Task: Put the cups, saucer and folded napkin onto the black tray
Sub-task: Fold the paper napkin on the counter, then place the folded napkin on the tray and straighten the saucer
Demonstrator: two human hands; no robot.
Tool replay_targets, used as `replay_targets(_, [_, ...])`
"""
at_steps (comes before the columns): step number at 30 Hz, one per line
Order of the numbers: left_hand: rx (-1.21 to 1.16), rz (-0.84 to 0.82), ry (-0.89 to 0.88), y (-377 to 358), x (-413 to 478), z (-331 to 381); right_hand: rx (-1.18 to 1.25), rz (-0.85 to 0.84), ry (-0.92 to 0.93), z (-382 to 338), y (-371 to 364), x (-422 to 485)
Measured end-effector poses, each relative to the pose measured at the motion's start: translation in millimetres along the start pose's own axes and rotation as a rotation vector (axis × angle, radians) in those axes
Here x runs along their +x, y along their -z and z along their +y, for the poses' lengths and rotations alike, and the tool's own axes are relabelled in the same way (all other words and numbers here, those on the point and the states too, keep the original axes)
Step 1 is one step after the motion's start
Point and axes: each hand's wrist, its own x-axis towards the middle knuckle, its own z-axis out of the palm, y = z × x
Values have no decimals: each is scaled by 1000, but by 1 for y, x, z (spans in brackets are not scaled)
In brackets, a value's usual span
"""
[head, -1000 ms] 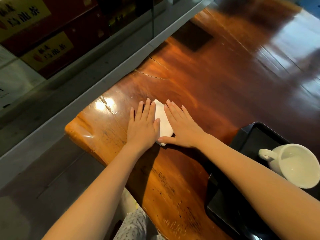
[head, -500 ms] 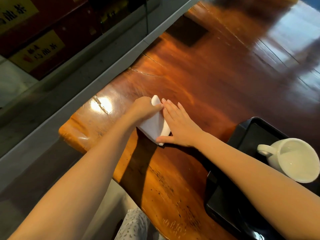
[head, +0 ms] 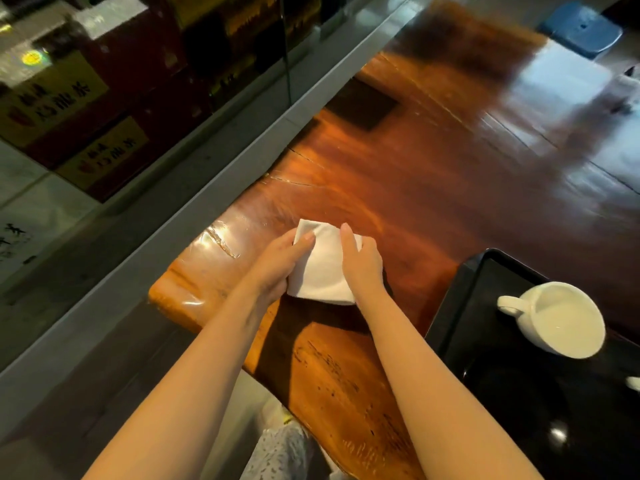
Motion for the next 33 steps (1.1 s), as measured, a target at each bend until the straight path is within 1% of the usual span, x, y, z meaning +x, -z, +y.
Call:
replay_targets(2, [-27,-5,15,2,0,0,-123,7,-51,-1,-1,0])
replay_targets(4, [-64,20,47,2,2,-3,-217,62,-41,0,-4,2])
replay_targets(7, [-120,77,84,-3,4,-14,-284,170,-1,3,-4,0])
replay_targets(9, [-100,125,120,-8,5,-25,-345,180,14,8,-3,-3])
replay_targets(11, [100,263,73,-16,7,-35,-388,158,12,15,-3,-4])
replay_targets(13, [331,428,-61,-24,6,-42,-392,115,11,20,-1,-5])
replay_targets(14, [417,475,-108,-27,4,-42,-375,84,6,21,0,-5])
replay_targets(16, [532,524,-171,-33,1,-42,-313,14,-33,19,4,-4])
replay_targets(18, [570,524,-208,-37,1,-43,-282,-21,-95,16,6,-3])
replay_targets(20, [555,517,-248,-41,1,-44,-305,48,-95,19,4,-3])
replay_targets(22, [500,524,-284,-43,-1,-47,-325,151,-45,25,1,-7])
replay_targets(27, [431,621,-181,-39,-4,-60,-277,239,87,41,-8,-14])
replay_targets(30, [393,597,-176,-42,-6,-60,-264,267,104,41,-7,-16])
replay_targets(33, [289,515,-133,-47,-14,-54,-269,325,97,35,4,-25])
